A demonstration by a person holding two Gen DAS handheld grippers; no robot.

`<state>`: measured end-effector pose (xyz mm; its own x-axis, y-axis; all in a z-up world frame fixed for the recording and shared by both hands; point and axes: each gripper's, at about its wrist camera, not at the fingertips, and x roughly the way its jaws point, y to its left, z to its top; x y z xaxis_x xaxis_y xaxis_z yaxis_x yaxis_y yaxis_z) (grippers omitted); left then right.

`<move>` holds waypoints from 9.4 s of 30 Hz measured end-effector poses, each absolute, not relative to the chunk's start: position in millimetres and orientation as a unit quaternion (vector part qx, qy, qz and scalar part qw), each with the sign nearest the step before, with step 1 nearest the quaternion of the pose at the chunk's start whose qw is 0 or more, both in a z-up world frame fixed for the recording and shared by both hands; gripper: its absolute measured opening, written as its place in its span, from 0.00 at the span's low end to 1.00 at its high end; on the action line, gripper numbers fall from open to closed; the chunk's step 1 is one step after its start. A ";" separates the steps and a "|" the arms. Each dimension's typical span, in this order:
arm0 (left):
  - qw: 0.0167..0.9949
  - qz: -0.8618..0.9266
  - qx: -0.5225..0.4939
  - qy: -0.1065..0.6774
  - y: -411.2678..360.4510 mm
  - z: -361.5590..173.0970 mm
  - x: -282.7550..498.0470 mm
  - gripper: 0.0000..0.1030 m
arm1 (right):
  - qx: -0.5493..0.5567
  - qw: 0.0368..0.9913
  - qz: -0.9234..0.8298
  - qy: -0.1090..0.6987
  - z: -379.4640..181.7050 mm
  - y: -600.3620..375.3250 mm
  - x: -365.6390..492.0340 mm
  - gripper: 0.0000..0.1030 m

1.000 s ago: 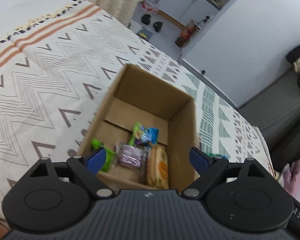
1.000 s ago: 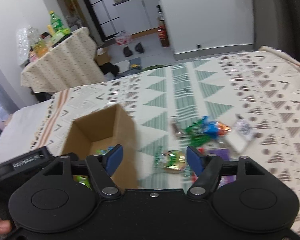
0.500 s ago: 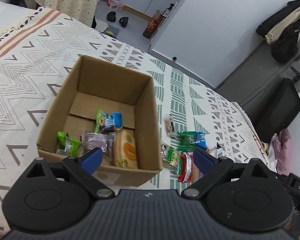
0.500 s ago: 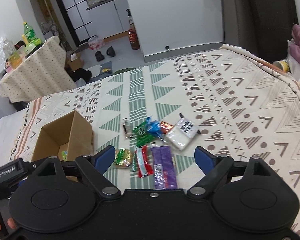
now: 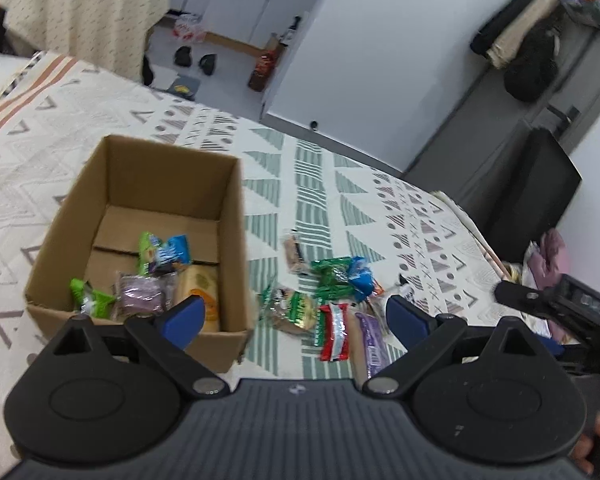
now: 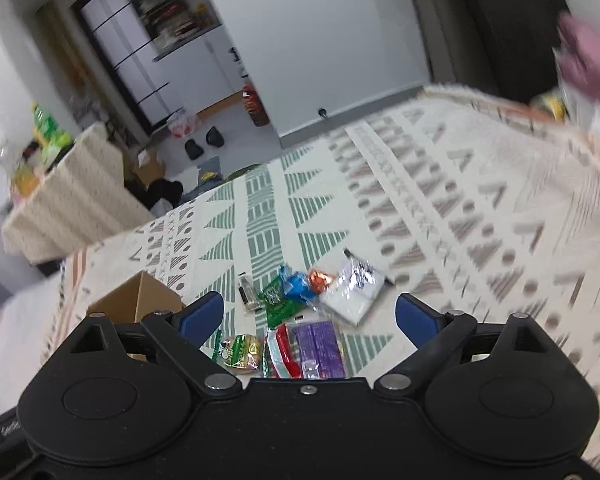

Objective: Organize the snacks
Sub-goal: 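Grasp the red-striped bar with the left tool while the right grasps the white packet, then carry the red bar over the box with the left tool while the right carries the white packet, then drop the red bar into the box with the left tool while the right drops the white packet, then grasp the green-wrapped bun with the left tool while the right grasps the purple bar, then carry the bun into the box with the left tool while the right carries the purple bar there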

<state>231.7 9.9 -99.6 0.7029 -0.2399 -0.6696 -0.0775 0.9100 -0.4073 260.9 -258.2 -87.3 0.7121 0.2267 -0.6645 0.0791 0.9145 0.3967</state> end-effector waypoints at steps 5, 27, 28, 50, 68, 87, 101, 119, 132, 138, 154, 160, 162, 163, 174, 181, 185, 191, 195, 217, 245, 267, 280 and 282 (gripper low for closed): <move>0.894 -0.056 -0.194 0.399 -12.3 -106.7 242.8 0.91 | 0.242 0.884 0.025 0.399 -118.2 -272.1 265.9 0.83; 0.866 -0.055 -0.174 0.466 -79.5 -163.7 307.1 0.42 | 0.306 0.855 0.045 0.417 -175.9 -295.5 321.4 0.49; 0.864 -0.052 -0.174 0.469 -81.2 -166.7 310.4 0.40 | 0.309 0.853 0.045 0.419 -178.7 -296.2 323.7 0.48; 0.838 -0.011 -0.174 0.517 -98.4 -215.4 353.2 0.29 | 0.320 0.839 0.048 0.438 -222.5 -288.8 362.0 0.52; 0.851 0.002 -0.187 0.492 -82.8 -180.9 343.5 0.18 | 0.320 0.839 0.018 0.440 -221.8 -288.5 372.2 0.46; 0.883 0.045 -0.194 0.424 -31.6 -95.1 305.3 0.18 | 0.385 0.822 0.088 0.411 -166.3 -279.0 339.4 0.44; 0.889 0.132 -0.192 0.395 22.9 -55.4 255.7 0.18 | 0.366 0.816 0.216 0.391 -129.1 -213.1 330.1 0.44; 0.881 0.188 -0.208 0.382 68.0 -47.9 242.4 0.18 | 0.334 0.805 0.287 0.397 -122.7 -153.9 310.5 0.44; 0.878 0.170 -0.225 0.387 96.6 -64.4 256.5 0.18 | 0.312 0.806 0.322 0.387 -129.2 -113.4 309.6 0.44; 0.871 0.167 -0.235 0.397 113.6 -74.3 254.5 0.27 | 0.302 0.811 0.320 0.386 -131.2 -107.0 313.9 0.44; 0.862 0.189 -0.240 0.403 130.4 -72.6 227.1 0.76 | 0.292 0.815 0.334 0.372 -115.9 -105.2 301.5 0.56; 0.865 0.191 -0.217 0.411 111.7 -67.3 221.9 0.84 | 0.299 0.827 0.304 0.367 -106.5 -130.8 301.0 0.56; 0.866 0.190 -0.209 0.412 103.9 -65.4 220.7 0.87 | 0.295 0.832 0.293 0.368 -105.5 -138.7 299.9 0.58; 0.868 0.190 -0.205 0.411 100.3 -64.7 219.7 0.88 | 0.293 0.834 0.288 0.369 -105.1 -142.3 299.6 0.59; 0.871 0.191 -0.181 0.416 59.2 -64.7 218.1 1.00 | 0.258 0.858 0.239 0.374 -97.5 -176.5 291.9 0.83; 0.872 0.194 -0.172 0.414 34.6 -61.5 219.7 1.00 | 0.240 0.868 0.210 0.380 -98.1 -201.8 293.0 0.94; 0.875 0.190 -0.163 0.415 20.9 -60.3 220.6 1.00 | 0.227 0.869 0.206 0.389 -97.3 -214.4 294.4 0.97; 0.879 0.176 -0.164 0.411 2.5 -58.2 224.1 1.00 | 0.199 0.870 0.216 0.397 -91.0 -231.3 291.2 1.00; 0.882 0.171 -0.164 0.409 -10.9 -55.9 228.4 1.00 | 0.201 0.863 0.215 0.410 -94.4 -243.9 293.8 1.00; 0.883 0.086 -0.143 0.439 -68.8 -82.2 275.8 0.97 | 0.268 0.827 0.162 0.467 -143.0 -289.0 318.6 0.79; 0.841 0.079 -0.117 0.522 -80.7 -180.2 355.6 0.66 | 0.244 0.792 0.139 0.542 -207.7 -260.0 344.0 0.48; 0.838 0.106 -0.117 0.522 -78.7 -200.4 363.4 0.47 | 0.224 0.813 0.127 0.522 -201.8 -260.3 345.3 0.32; 0.863 0.095 -0.132 0.479 -76.5 -140.0 340.9 0.46 | 0.243 0.825 0.157 0.486 -175.9 -251.6 343.4 0.32; 0.866 0.096 -0.131 0.473 -75.8 -133.4 337.0 0.46 | 0.245 0.826 0.160 0.482 -172.4 -250.5 342.2 0.32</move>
<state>337.0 -75.8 -133.4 0.5335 0.0416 -0.8448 -0.2904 0.9471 -0.1368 342.2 -250.5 -172.4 0.4843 0.4998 -0.7181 -0.0281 0.8292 0.5582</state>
